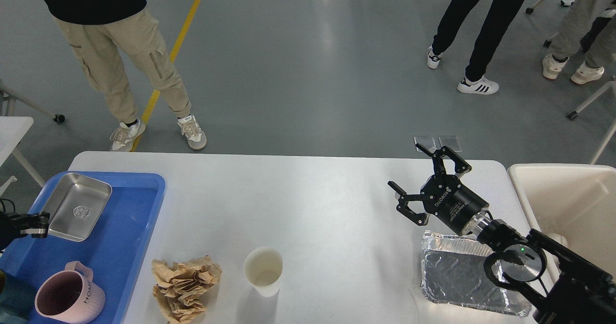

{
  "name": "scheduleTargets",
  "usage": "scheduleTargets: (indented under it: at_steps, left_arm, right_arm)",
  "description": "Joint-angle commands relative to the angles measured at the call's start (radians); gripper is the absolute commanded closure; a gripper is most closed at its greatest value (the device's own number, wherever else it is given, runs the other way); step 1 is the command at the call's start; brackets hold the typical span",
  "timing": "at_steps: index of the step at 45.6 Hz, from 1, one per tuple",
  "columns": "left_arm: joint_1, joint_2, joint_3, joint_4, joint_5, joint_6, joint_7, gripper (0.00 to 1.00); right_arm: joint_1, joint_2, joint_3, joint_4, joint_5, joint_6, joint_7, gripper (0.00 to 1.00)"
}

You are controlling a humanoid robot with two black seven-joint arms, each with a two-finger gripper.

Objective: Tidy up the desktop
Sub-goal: 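Lift the steel box with the left gripper and set it in the blue tray, then open the left gripper and raise it away from the steel box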

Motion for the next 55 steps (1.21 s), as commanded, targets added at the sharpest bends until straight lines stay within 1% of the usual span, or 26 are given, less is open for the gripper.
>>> scheduleTargets:
  at_steps: [1, 8, 15, 21, 23, 27, 30, 33, 35, 38, 43, 45, 49, 51, 55]
  left_arm:
    - [0.003, -0.021, 0.016, 0.006, 0.0, 0.002, 0.0, 0.94]
    - [0.006, -0.055, 0.021, 0.01, 0.0, 0.015, 0.0, 0.93]
    - [0.013, -0.061, 0.027, 0.01, -0.006, 0.017, -0.005, 0.91]
    - [0.015, -0.071, 0.025, 0.009, -0.014, 0.018, -0.014, 0.84]
    - [0.015, -0.073, 0.027, 0.009, -0.017, 0.02, -0.017, 0.76]
    - [0.015, -0.073, 0.024, 0.009, -0.026, 0.025, -0.016, 0.48]
    - [0.013, -0.071, 0.022, 0.007, -0.05, 0.025, -0.019, 0.35]
    - [0.013, -0.065, 0.012, 0.007, -0.093, 0.026, -0.022, 0.16]
    - [0.01, -0.056, 0.008, 0.007, -0.15, 0.026, -0.026, 0.08]
    - [0.0, -0.052, 0.005, 0.006, -0.228, 0.018, -0.046, 0.05]
    - [-0.028, -0.004, -0.004, -0.006, -0.372, -0.006, -0.117, 0.03]
    - [-0.054, 0.013, -0.002, -0.013, -0.406, -0.046, -0.134, 0.03]
    - [-0.12, 0.034, -0.021, -0.025, -0.451, -0.164, -0.15, 0.03]
    - [-0.131, 0.042, -0.048, -0.026, -0.472, -0.21, -0.158, 0.03]
    - [-0.131, 0.056, -0.12, -0.055, -0.511, -0.267, -0.164, 0.03]
  right_arm:
    - [0.001, 0.0, 0.001, 0.002, 0.0, 0.0, 0.001, 0.0]
    - [0.001, -0.001, 0.001, 0.002, 0.0, 0.0, -0.001, 0.0]
    - [0.0, -0.001, 0.001, 0.0, 0.0, 0.0, 0.001, 0.0]
    - [0.0, -0.001, 0.001, 0.0, 0.0, 0.0, 0.001, 0.0]
    - [0.0, -0.001, 0.001, 0.0, 0.0, 0.0, 0.001, 0.0]
    - [0.0, -0.001, 0.001, -0.002, 0.0, 0.0, -0.001, 0.0]
    - [0.0, -0.001, 0.001, -0.003, 0.0, 0.0, -0.001, 0.0]
    - [0.0, 0.0, -0.001, -0.005, 0.0, 0.0, -0.001, 0.0]
    - [0.0, 0.002, -0.001, -0.006, 0.0, 0.0, -0.001, 0.0]
    - [0.0, 0.003, -0.002, -0.005, 0.0, -0.002, -0.001, 0.0]
    - [0.001, 0.003, -0.004, -0.005, -0.003, -0.006, -0.001, 0.0]
    - [0.001, 0.0, -0.004, -0.005, -0.003, -0.006, -0.001, 0.0]
    - [0.001, -0.001, -0.004, -0.006, -0.005, -0.006, -0.001, 0.0]
    - [0.003, -0.003, -0.004, -0.008, -0.005, -0.006, -0.001, 0.0]
    - [0.003, -0.004, -0.004, -0.006, -0.006, -0.006, -0.001, 0.0]
